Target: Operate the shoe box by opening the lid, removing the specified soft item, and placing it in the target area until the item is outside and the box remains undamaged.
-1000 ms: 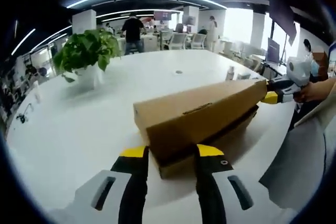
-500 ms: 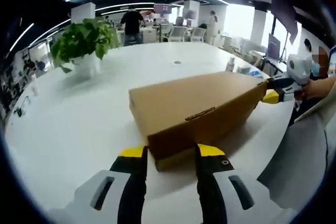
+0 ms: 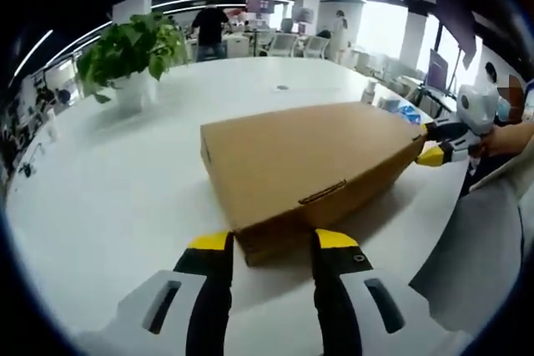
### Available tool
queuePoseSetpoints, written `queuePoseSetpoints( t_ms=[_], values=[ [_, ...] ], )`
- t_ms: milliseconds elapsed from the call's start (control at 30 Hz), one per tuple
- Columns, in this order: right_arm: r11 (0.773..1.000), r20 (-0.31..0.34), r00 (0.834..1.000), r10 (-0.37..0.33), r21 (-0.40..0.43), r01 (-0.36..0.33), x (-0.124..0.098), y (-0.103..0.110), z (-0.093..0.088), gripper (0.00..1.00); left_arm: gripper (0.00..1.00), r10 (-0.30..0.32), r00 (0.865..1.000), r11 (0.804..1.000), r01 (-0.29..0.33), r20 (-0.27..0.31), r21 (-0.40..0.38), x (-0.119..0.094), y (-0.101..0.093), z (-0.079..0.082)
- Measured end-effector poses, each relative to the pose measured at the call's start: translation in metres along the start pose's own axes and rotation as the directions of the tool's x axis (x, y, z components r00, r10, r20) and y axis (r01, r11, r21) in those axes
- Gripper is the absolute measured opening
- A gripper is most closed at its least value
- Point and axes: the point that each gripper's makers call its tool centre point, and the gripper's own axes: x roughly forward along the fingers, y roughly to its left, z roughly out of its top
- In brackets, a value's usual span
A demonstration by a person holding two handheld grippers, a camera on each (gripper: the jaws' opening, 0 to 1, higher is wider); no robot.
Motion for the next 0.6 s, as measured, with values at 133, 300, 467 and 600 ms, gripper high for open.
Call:
queuePoseSetpoints(
  t_ms=[133, 300, 467, 600],
  values=[
    [1.000, -0.013, 1.000, 0.001, 0.004, -0.001, 0.001, -0.001, -0.004, 0.31, 0.36, -0.003, 1.000, 1.000, 0.003, -0.012, -0.008, 0.003, -0.001, -0.004],
    [1.000, -0.021, 1.000, 0.009, 0.022, -0.008, 0.000, -0.001, -0.008, 0.29, 0.35, 0.000, 1.000, 1.000, 0.000, -0.018, -0.015, 0.002, 0.000, -0.006],
    [1.000, -0.006, 1.000, 0.011, 0.025, -0.011, -0.005, -0.001, -0.002, 0.28, 0.34, 0.006, 1.000, 1.000, -0.006, -0.014, -0.008, -0.006, 0.001, -0.005],
    [1.000, 0.006, 1.000, 0.016, 0.010, -0.016, -0.010, -0.001, 0.005, 0.29, 0.36, 0.026, 1.000, 1.000, -0.026, -0.003, 0.007, -0.014, 0.005, -0.002]
  ],
)
